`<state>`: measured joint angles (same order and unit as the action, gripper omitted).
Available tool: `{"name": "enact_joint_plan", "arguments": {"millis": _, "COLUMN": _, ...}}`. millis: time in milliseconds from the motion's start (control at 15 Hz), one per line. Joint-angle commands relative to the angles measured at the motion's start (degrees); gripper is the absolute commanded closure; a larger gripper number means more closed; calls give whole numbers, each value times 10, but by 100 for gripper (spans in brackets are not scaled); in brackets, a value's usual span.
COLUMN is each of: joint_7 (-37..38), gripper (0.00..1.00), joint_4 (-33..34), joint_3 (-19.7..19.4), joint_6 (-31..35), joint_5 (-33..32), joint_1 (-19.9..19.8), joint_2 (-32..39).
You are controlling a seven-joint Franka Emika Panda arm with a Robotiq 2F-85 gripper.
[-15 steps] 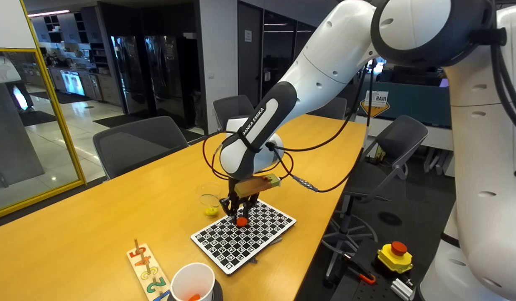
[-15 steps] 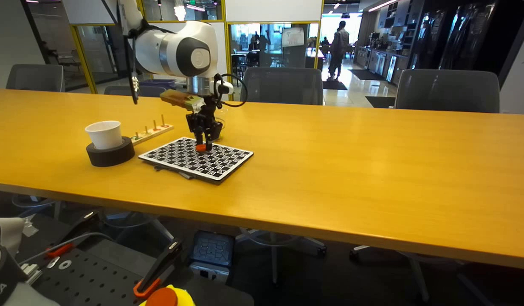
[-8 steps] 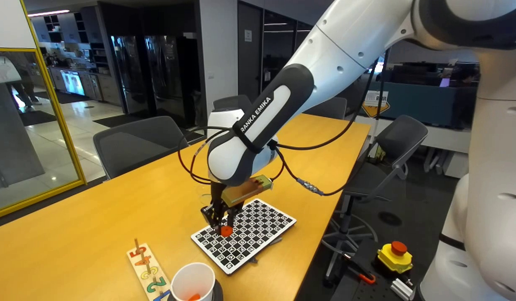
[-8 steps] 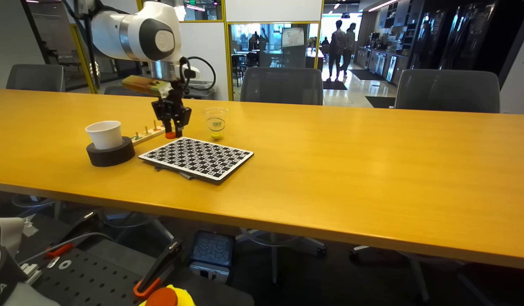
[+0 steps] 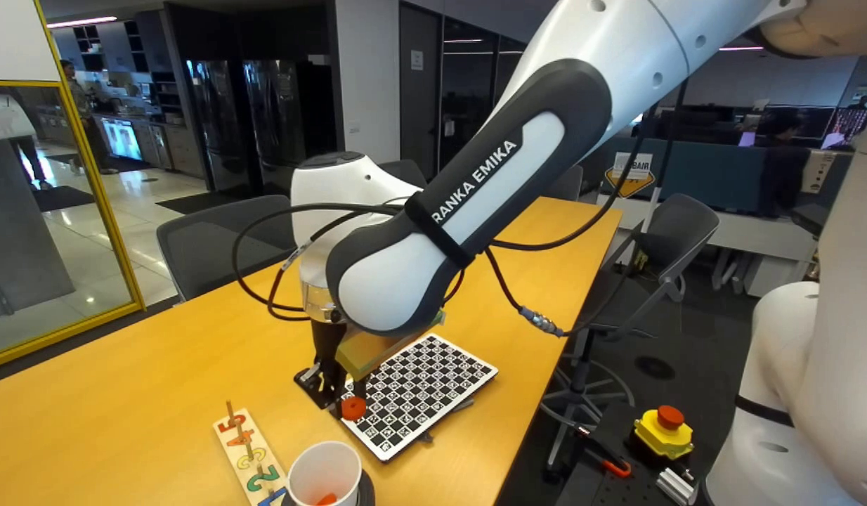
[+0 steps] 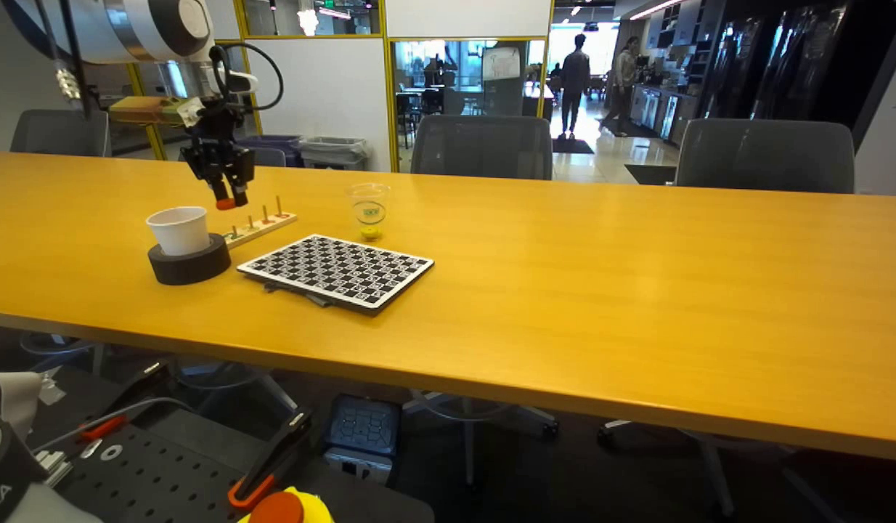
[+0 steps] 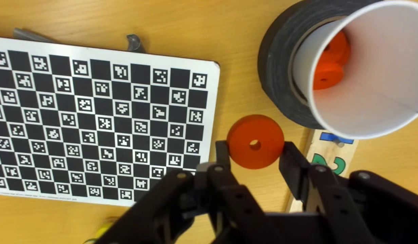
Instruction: Put an orange block in the white cup then put the yellow block in the clear cup, then put two orange blocks in the white cup and lastly put the yellow block in the clear cup
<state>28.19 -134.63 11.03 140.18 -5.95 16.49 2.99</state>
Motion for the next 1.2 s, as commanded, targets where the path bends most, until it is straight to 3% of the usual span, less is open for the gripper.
{"name": "enact_joint_plan", "arguments": {"millis": 0, "joint_7": 19, "gripper": 83, "joint_4": -4, "joint_3": 25, "joint_6": -21, "joint_5": -14, "joint_1": 9, "joint_2": -30}}
{"name": "enact_joint_plan", "arguments": {"millis": 533, "joint_7": -51, "gripper": 83, "joint_4": -2, "joint_3": 59, "joint_6": -10, "joint_5": 37, "joint_1": 16, "joint_2": -21}}
{"name": "enact_joint_plan", "arguments": {"millis": 1133, "joint_7": -129, "gripper": 83, "joint_4": -2, "joint_3": 63, "joint_6": -4, "joint_5": 104, "joint_1": 13, "joint_2": -15}}
